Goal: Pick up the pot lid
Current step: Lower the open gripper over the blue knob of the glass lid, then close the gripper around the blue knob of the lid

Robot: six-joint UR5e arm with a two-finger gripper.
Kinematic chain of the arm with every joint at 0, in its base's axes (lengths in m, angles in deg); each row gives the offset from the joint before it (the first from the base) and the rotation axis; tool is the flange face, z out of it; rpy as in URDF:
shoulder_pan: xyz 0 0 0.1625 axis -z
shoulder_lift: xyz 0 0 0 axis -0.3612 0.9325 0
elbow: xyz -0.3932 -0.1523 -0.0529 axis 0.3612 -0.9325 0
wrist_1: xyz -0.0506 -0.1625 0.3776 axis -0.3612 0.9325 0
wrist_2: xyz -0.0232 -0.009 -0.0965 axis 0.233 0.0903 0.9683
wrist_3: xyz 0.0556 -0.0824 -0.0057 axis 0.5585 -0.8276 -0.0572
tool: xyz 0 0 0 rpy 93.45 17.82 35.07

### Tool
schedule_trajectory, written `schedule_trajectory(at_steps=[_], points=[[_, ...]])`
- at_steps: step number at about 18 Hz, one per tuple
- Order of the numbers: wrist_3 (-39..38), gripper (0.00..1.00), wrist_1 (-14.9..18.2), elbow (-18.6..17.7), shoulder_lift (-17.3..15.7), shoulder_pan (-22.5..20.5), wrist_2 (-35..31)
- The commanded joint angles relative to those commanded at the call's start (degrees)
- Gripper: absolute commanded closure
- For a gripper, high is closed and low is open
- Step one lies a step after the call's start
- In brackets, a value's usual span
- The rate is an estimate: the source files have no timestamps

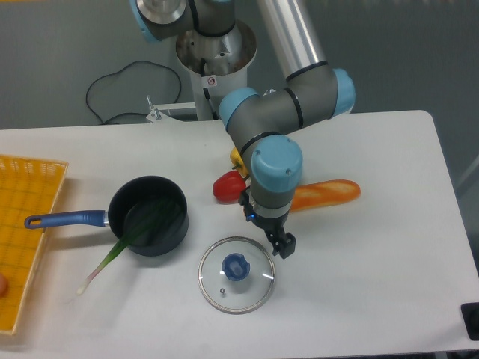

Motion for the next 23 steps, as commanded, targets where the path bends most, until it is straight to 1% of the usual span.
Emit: schedule_trajectory(at_steps=[7,9,12,14,23], points=[[-1.1,0.0,0.4,2.5,1.4,1.4,-0.5],[-3.4,0.0,0.4,4.6,3.0,2.2,-1.6],[-9.0,0.0,0.5,7.8,6.2,4.0,-2.8],[-11.7,0.0,0.4,8.1,6.9,4.8,-3.3],[-14.8,0.0,0.2,7.0,7.4,5.8,-3.1]])
